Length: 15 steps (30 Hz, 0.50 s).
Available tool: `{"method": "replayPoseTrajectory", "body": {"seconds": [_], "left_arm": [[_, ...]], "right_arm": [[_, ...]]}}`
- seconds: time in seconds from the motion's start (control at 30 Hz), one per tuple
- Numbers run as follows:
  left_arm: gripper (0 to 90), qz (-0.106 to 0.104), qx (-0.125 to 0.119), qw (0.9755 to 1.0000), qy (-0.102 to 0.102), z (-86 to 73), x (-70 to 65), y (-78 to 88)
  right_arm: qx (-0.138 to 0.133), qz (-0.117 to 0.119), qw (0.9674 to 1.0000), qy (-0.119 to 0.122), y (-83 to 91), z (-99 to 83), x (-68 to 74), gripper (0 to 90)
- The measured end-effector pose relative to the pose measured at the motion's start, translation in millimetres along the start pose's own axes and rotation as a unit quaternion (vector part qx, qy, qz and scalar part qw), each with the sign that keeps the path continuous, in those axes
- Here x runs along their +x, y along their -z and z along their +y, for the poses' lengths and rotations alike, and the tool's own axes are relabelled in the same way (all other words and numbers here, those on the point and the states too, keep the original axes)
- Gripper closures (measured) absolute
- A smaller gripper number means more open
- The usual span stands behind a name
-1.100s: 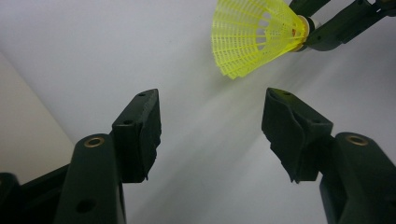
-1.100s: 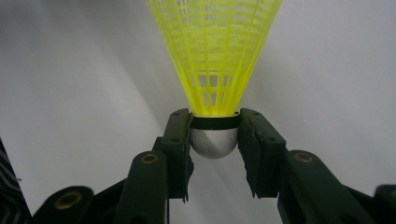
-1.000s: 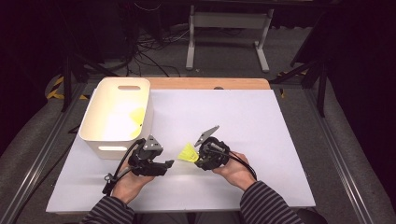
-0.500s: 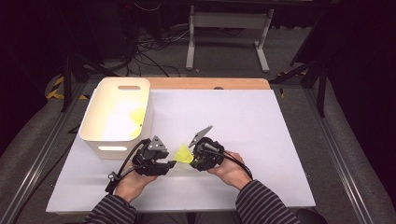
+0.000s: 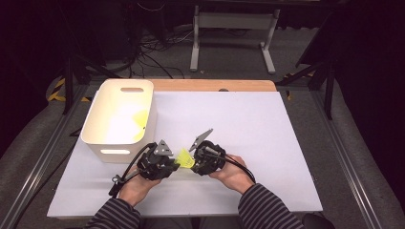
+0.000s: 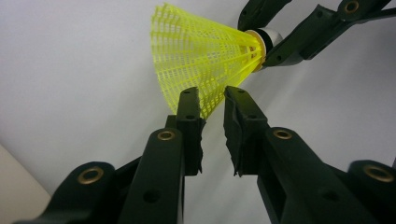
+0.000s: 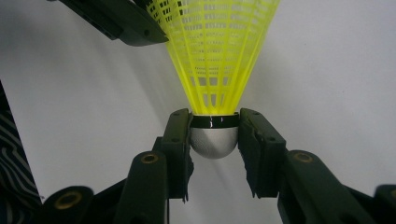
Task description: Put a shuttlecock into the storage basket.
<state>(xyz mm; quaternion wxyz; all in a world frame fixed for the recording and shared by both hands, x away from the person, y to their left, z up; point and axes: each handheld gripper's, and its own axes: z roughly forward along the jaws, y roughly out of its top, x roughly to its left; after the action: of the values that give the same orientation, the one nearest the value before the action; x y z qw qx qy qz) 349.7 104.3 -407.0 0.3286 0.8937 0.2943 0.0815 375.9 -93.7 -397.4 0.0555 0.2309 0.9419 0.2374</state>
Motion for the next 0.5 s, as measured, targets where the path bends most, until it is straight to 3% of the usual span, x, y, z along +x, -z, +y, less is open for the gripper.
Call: {"method": "replayPoseTrajectory", "body": {"seconds": [0.5], "left_arm": [[89.4, 0.013, 0.013, 0.9994, -0.031, 4.3, -4.0, 1.6]], "right_arm": [[-0.001, -0.002, 1.0, 0.0, -0.4, -0.1, -0.7, 64.9]]}}
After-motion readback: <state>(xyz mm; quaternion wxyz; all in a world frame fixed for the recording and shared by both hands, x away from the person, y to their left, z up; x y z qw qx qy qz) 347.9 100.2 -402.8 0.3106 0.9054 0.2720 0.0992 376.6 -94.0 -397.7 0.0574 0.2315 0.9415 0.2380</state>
